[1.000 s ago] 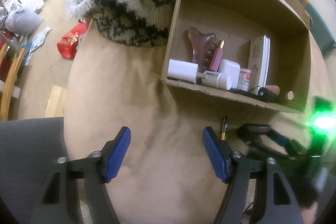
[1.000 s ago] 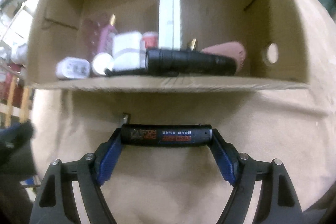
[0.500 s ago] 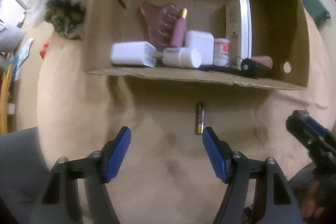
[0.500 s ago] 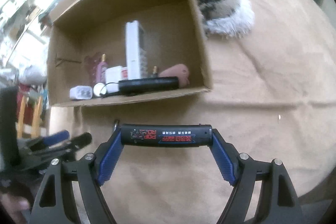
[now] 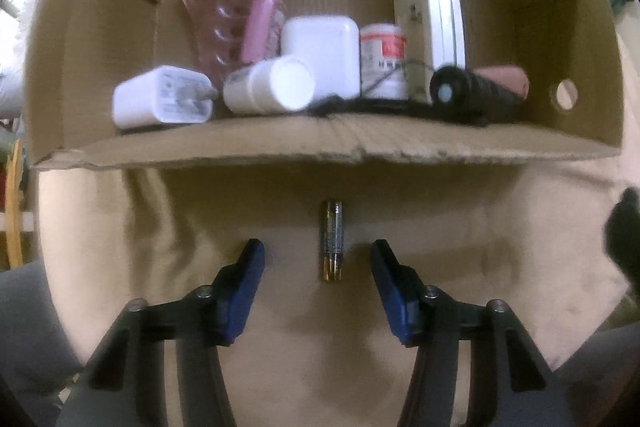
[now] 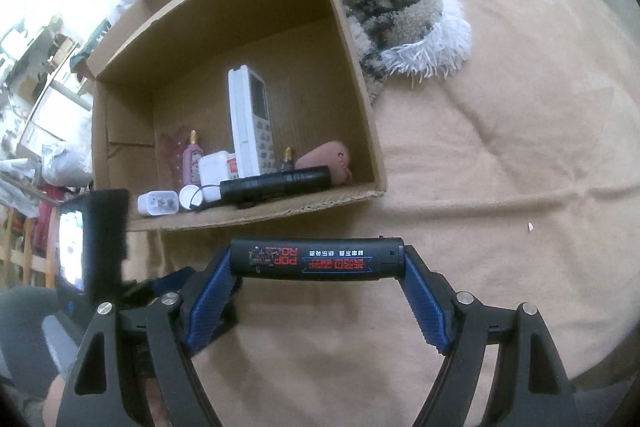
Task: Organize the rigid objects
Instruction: 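Grasp the small AA battery with left gripper while right holds the pack, then carry the battery pack and AA battery into the box with both grippers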
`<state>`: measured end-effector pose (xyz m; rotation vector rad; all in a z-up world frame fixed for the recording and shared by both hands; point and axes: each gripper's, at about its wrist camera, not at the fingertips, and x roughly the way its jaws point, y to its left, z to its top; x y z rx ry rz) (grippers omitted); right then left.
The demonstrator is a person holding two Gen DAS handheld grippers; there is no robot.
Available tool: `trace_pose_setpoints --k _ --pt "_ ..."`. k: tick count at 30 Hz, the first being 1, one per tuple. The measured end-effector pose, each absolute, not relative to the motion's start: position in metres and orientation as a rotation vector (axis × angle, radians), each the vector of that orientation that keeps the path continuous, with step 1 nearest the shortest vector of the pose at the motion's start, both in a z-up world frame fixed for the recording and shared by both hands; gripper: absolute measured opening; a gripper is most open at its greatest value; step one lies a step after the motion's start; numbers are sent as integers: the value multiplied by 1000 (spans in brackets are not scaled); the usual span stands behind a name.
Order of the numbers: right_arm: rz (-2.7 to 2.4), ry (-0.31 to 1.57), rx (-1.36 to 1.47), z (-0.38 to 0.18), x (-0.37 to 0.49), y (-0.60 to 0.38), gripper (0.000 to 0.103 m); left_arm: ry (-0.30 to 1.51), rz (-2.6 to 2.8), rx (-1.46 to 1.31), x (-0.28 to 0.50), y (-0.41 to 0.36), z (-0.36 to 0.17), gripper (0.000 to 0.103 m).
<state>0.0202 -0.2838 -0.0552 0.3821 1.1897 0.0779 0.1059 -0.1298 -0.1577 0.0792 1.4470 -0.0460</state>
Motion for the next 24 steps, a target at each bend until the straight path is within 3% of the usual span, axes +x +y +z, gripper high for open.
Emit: trace_pose_setpoints --k 4,8,10,24 --pt "92 1184 379 -54 21 -280 86 1433 -44 82 107 -131 -163 40" --pt "103 1187 368 -55 22 -276 86 1416 -38 80 107 -124 -163 16" --pt "107 1189 362 -55 22 -275 86 1414 -48 59 110 -118 -162 9" --pt "107 1185 338 -52 17 -274 86 1332 -8 75 67 -67 -105 9"
